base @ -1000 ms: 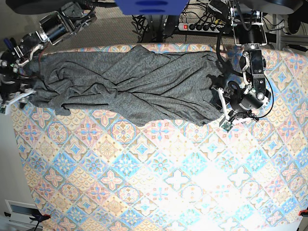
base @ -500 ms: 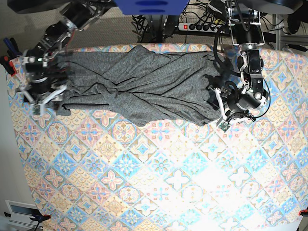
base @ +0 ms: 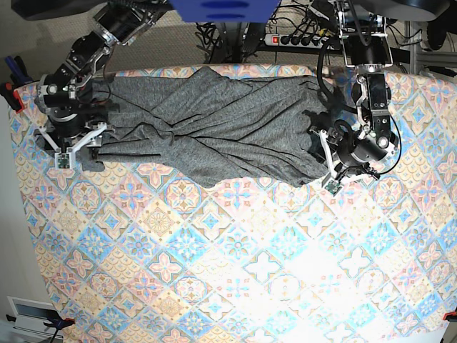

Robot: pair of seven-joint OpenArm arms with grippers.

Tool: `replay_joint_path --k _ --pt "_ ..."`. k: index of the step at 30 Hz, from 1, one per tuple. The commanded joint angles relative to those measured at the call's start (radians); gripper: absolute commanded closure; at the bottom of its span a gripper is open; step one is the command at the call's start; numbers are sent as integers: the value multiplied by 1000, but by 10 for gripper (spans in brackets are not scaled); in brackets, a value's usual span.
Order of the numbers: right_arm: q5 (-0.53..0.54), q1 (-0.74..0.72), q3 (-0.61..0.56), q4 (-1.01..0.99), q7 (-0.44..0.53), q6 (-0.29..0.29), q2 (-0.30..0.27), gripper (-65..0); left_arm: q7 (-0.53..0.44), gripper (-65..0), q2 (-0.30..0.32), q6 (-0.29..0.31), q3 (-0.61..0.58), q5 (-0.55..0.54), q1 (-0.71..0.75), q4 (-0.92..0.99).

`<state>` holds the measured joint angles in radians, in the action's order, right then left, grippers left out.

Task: Layout the t-shirt on the table in an organized manner, then fold the t-shirt properly
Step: 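Drag the shirt edges with both grippers toward the robot base, then move the right gripper along the shirt edge and regrasp fabric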

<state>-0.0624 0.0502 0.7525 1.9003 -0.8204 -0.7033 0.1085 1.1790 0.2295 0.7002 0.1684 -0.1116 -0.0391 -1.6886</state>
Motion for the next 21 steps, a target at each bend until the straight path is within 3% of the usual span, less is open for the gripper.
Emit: replay_joint_path --k 1,12,21 --pt "14 -11 0 11 20 5 -8 -349 -12 -275 6 -2 3 -9 -15 -17" --pt "14 -14 0 -94 22 5 -6 -349 -12 -275 6 -2 3 -9 -15 -15" --pt "14 -11 0 -196 123 5 -11 -347 -12 -275 5 -2 3 -9 -15 -15"
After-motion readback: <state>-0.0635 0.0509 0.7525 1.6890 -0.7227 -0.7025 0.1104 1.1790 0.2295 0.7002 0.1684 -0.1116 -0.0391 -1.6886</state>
